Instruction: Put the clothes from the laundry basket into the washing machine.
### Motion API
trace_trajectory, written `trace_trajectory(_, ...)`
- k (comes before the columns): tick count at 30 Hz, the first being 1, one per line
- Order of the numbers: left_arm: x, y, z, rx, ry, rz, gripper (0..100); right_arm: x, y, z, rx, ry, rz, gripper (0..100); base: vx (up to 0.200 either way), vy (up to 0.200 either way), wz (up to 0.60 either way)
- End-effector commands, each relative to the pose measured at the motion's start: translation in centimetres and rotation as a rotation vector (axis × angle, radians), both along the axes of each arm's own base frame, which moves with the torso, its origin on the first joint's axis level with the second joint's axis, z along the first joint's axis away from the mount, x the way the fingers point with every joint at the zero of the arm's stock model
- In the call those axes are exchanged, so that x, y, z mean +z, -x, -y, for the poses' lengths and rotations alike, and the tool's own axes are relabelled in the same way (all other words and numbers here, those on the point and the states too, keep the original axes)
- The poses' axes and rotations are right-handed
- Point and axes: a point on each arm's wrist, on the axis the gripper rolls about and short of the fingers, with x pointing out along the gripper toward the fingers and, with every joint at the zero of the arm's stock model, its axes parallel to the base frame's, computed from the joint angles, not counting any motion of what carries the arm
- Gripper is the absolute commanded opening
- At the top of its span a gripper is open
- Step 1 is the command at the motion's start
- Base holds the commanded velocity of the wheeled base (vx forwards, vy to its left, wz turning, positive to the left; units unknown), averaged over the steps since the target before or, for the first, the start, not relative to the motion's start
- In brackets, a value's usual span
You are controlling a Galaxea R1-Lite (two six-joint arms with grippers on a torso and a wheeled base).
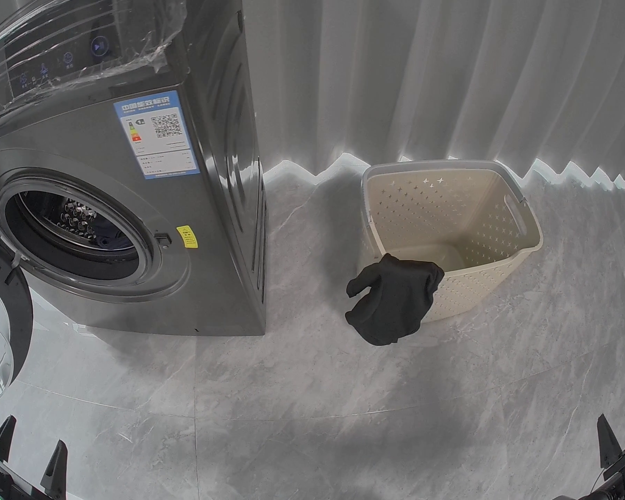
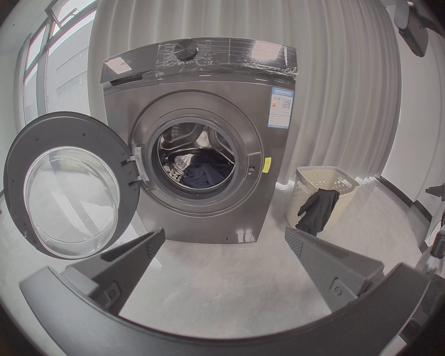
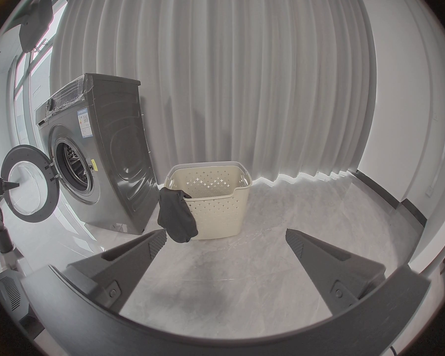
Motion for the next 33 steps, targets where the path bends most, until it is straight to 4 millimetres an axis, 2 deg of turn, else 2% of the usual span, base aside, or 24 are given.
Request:
trace_trajectory(1, -0.5, 0.0, 0.0, 0.0, 0.001, -0.002, 100, -0.5, -0.1, 0.0, -0.001, 0.0, -0.009, 100, 0.0, -0.2, 0.0)
trace_trajectory(8, -0.5, 0.0, 0.0, 0.0, 0.001, -0.002, 100, -0.5, -0.1, 0.0, -0.001, 0.0, -0.009, 100, 0.0, -0.2, 0.0)
trace_trajectory(17, -0.5, 0.0, 0.0, 0.0, 0.002, -0.002, 100, -0.5, -0.1, 0.0, -0.001, 0.0, -0.008, 100, 0.0, 0.0, 0.0)
trace_trajectory(27, -0.5, 0.0, 0.0, 0.0, 0.002, -0.002, 100, -0.4, 0.0, 0.0, -0.002, -0.006, 0.006, 100, 0.2, 0.0, 0.0)
trace_trajectory(29, -0.5, 0.0, 0.0, 0.0, 0.002, -0.002, 100, 1.3, 0.4, 0.0, 0.007, -0.004, 0.091, 100, 0.2, 0.0, 0.0)
trace_trajectory(30, -0.5, 0.0, 0.0, 0.0, 0.004, -0.002, 100, 3.4, 1.1, 0.0, 0.024, -0.005, 0.147, 100, 0.0, 0.0, 0.0)
trace_trajectory(31, -0.5, 0.0, 0.0, 0.0, 0.004, -0.002, 100, 4.5, 1.2, 0.0, 0.038, -0.005, 0.149, 100, 0.0, 0.0, 0.0)
trace_trajectory(33, -0.5, 0.0, 0.0, 0.0, 0.001, -0.002, 100, 5.1, 0.6, 0.0, 0.065, -0.006, 0.092, 100, 0.0, 0.0, 0.0)
